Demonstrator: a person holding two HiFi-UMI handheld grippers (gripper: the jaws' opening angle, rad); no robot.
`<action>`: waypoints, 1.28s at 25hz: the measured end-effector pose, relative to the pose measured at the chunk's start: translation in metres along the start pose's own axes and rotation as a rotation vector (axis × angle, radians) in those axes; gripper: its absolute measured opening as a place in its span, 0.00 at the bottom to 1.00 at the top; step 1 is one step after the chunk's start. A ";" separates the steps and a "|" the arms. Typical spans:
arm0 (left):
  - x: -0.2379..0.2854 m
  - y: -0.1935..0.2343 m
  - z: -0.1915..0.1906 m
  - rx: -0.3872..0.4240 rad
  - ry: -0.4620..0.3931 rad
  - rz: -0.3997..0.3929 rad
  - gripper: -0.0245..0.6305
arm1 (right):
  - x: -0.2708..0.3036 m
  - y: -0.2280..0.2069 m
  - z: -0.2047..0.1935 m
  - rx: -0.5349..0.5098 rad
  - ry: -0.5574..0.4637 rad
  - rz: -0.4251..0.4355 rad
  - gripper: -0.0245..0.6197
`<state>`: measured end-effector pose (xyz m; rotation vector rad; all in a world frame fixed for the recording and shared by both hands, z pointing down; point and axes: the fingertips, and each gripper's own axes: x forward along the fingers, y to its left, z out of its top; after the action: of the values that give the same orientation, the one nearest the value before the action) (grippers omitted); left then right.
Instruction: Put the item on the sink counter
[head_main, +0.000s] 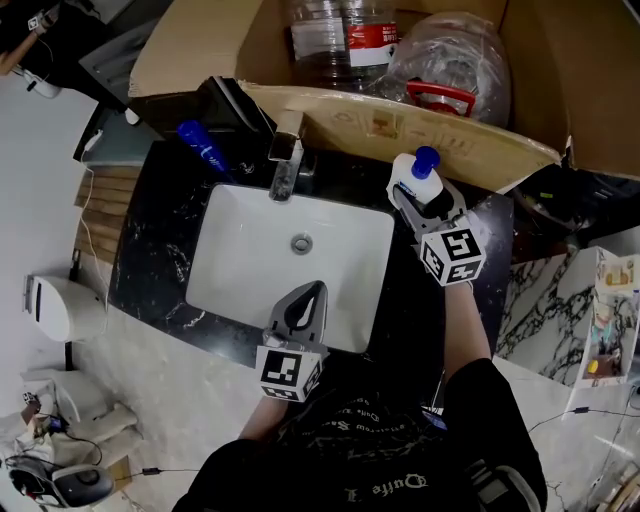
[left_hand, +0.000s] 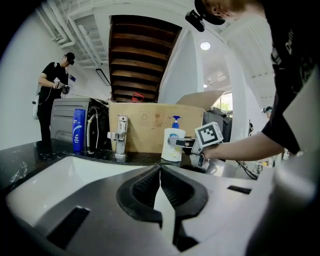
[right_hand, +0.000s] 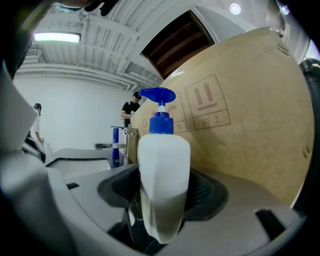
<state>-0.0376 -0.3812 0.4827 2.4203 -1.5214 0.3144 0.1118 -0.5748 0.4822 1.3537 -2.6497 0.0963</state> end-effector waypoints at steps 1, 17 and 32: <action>0.001 0.000 -0.001 -0.002 0.001 0.000 0.05 | 0.000 0.000 0.000 -0.004 -0.002 0.010 0.45; -0.011 -0.008 0.003 0.004 -0.037 -0.037 0.05 | -0.037 0.015 0.030 -0.063 -0.024 -0.033 0.60; -0.041 -0.001 0.018 -0.116 -0.160 -0.076 0.05 | -0.138 0.088 0.050 -0.032 -0.032 -0.118 0.59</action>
<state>-0.0532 -0.3522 0.4531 2.4533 -1.4624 0.0159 0.1142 -0.4194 0.4102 1.5096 -2.5775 0.0175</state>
